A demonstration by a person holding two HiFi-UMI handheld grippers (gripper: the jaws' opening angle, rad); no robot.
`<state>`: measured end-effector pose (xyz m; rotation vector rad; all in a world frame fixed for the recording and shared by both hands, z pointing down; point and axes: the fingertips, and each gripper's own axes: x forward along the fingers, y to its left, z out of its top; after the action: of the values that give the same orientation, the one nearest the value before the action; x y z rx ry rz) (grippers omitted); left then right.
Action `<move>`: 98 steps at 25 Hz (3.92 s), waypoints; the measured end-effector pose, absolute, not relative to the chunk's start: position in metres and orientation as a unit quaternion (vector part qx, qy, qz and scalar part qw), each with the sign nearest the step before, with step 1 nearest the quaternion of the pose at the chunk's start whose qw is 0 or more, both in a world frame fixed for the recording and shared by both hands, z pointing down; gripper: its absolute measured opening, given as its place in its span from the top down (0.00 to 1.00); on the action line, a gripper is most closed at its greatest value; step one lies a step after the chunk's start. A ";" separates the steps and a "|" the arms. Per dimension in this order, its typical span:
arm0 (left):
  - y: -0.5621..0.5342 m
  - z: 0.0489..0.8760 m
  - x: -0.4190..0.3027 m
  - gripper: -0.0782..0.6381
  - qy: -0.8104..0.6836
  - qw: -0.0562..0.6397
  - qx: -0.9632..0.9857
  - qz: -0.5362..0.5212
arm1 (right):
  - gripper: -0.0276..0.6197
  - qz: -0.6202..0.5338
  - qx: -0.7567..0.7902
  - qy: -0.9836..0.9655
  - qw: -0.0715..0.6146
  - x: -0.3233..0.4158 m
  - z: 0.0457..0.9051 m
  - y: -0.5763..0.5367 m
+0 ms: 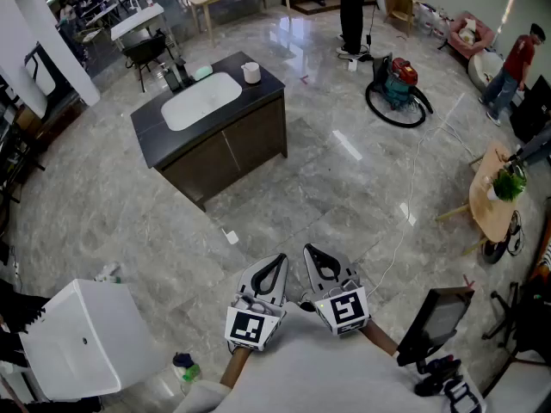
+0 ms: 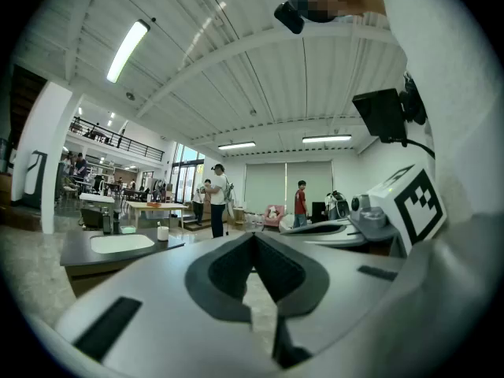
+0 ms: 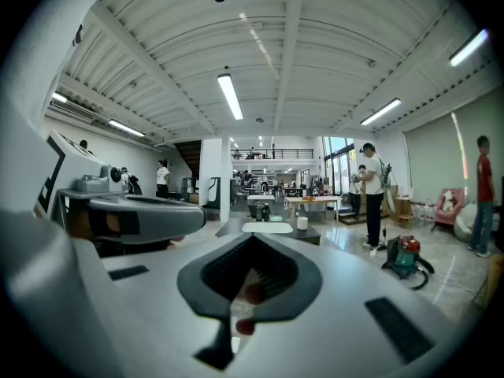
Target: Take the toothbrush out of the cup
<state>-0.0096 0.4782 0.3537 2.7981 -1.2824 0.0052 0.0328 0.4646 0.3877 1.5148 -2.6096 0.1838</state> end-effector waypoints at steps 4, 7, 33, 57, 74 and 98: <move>0.476 0.352 -0.011 0.89 -0.416 0.030 0.909 0.000 | 0.95 0.059 0.499 -0.863 0.061 0.030 0.387 0.462; 0.475 0.351 -0.011 0.88 -0.416 0.032 0.909 0.000 | 0.95 0.057 0.499 -0.863 0.062 0.030 0.386 0.462; 0.451 0.352 -0.047 0.89 -0.389 0.030 0.921 -0.009 | 0.95 0.044 0.541 -0.837 0.060 0.019 0.380 0.432; 0.358 0.367 -0.042 0.88 -0.377 0.025 0.926 -0.018 | 0.95 0.042 0.542 -0.838 0.044 0.003 0.397 0.331; 0.157 0.363 -0.013 0.89 -0.423 0.051 0.904 0.015 | 0.95 0.038 0.503 -0.862 0.053 0.038 0.388 0.132; -0.049 0.367 0.016 0.89 -0.460 0.037 0.886 0.049 | 0.95 -0.015 0.457 -0.888 0.043 0.065 0.372 -0.069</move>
<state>0.0159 -0.0490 0.3673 2.7179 -1.4125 0.1513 0.0648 -0.0688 0.3722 1.3970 -2.7163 -0.0448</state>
